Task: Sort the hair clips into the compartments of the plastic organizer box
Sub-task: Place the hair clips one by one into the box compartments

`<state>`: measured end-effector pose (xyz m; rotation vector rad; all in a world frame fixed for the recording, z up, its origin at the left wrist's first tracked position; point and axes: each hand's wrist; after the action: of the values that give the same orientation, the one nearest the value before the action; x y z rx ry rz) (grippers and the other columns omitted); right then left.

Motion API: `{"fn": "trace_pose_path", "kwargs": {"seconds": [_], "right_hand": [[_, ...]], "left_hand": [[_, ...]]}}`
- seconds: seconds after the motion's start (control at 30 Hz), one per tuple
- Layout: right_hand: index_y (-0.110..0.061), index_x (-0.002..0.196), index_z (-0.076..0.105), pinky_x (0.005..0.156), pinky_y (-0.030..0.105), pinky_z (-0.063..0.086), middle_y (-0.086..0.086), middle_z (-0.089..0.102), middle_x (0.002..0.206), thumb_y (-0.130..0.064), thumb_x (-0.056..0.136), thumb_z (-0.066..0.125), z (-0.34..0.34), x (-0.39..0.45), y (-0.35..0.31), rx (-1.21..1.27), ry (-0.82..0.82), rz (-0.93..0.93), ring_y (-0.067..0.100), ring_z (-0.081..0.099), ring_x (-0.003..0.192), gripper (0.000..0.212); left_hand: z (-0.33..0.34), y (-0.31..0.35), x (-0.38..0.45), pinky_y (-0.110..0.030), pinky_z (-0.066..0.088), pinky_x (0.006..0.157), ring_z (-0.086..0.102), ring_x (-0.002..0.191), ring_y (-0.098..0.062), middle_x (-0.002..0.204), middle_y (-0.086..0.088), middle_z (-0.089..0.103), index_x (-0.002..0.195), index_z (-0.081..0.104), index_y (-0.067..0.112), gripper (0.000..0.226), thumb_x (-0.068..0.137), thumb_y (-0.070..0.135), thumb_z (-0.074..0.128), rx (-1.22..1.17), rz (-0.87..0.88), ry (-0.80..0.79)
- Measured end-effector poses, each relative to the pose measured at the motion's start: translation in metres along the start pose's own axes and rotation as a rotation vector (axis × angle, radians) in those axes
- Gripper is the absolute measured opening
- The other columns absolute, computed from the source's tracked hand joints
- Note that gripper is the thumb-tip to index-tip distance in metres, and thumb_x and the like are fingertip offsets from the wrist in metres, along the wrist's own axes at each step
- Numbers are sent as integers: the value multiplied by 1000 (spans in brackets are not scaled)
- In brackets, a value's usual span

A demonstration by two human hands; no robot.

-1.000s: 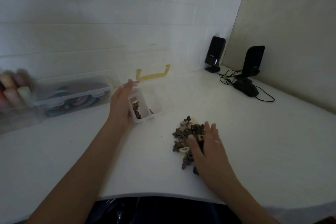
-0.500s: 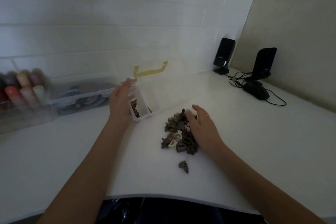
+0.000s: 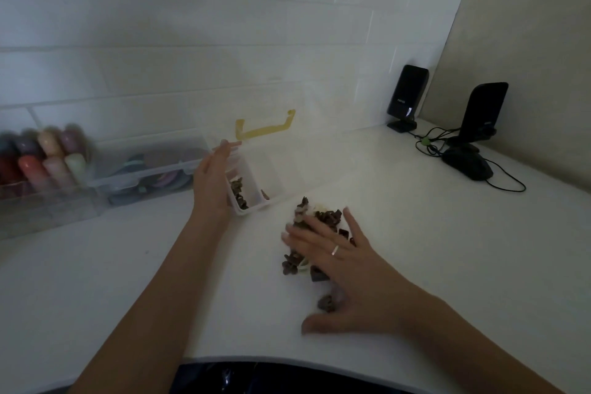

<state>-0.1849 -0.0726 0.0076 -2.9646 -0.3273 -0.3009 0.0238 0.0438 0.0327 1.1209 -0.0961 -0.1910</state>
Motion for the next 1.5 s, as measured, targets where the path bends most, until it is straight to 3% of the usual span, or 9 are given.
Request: {"fn": "trace_pose_path", "kwargs": {"seconds": [0.13, 0.23, 0.37, 0.47, 0.7, 0.9, 1.13, 1.33, 1.5], "right_hand": [[-28, 150, 10, 114, 53, -7, -15, 6, 156, -73, 81, 37, 10, 16, 17, -78, 82, 88, -1, -14, 141, 86], [-31, 148, 18, 116, 42, -10, -21, 15, 153, -69, 82, 38, 11, 26, 31, 142, 112, 157, -5, -7, 141, 78], [-27, 123, 57, 102, 23, 34, -13, 58, 124, -47, 95, 35, -1, 37, 54, 471, 537, 435, 2, 48, 118, 41], [-22, 108, 66, 82, 14, 43, -5, 65, 108, -23, 96, 48, -6, 47, 74, 433, 331, 546, 8, 57, 99, 22], [-18, 101, 70, 76, -1, 36, -5, 68, 101, -20, 90, 60, 4, 56, 77, 564, 190, 474, -1, 58, 91, 14], [-18, 82, 69, 77, 20, 51, -2, 70, 82, -13, 80, 71, 6, 49, 77, 680, 365, 511, 7, 65, 80, 6], [-21, 79, 67, 77, 29, 51, -9, 67, 79, -16, 78, 75, -5, 49, 61, 704, 561, 387, 13, 61, 73, 9], [-18, 84, 55, 69, 20, 44, -12, 57, 79, -17, 80, 72, -20, 82, 18, 553, 541, 126, 10, 53, 75, 18], [-13, 83, 57, 71, 34, 41, -1, 61, 87, -10, 76, 71, -15, 129, -6, 163, 534, -99, 20, 52, 84, 16]], "left_hand": [[-1, 1, 0, -25, 52, 68, 62, 78, -12, 89, 5, 64, 82, 64, 23, 15, 90, 34, 56, 10, 6, -8], [-2, 0, 2, -21, 51, 64, 64, 76, -9, 89, 4, 65, 83, 65, 21, 15, 90, 32, 56, 14, 31, -14], [-2, -1, 2, -17, 50, 59, 63, 78, -8, 93, 2, 65, 84, 65, 21, 16, 91, 31, 55, 22, 69, -15], [-2, -3, 3, -20, 49, 64, 64, 80, -11, 93, 1, 65, 83, 67, 22, 18, 91, 31, 54, 28, 83, -19], [-3, -6, 11, -27, 50, 75, 65, 96, -21, 111, -9, 67, 92, 71, 20, 23, 91, 33, 53, 79, 79, -21], [-4, -9, 12, -42, 49, 90, 66, 97, -23, 99, -5, 70, 82, 74, 25, 23, 88, 33, 54, 71, 59, -37], [-6, -7, 13, -55, 41, 101, 61, 110, -31, 121, -15, 63, 84, 76, 24, 36, 59, 46, 63, 55, 35, -67], [-3, -4, 6, -58, 40, 100, 61, 108, -35, 116, -18, 65, 85, 76, 22, 38, 61, 49, 63, 57, 32, -100], [-5, -3, 5, -50, 40, 102, 57, 110, -38, 108, -18, 63, 90, 75, 18, 41, 65, 48, 63, 50, 54, -159]]}}
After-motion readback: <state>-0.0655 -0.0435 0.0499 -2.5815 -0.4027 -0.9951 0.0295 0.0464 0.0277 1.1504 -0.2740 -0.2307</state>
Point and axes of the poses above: each hand's wrist, its own x-axis towards the middle knuckle, its own z-axis out of the palm, y = z × x
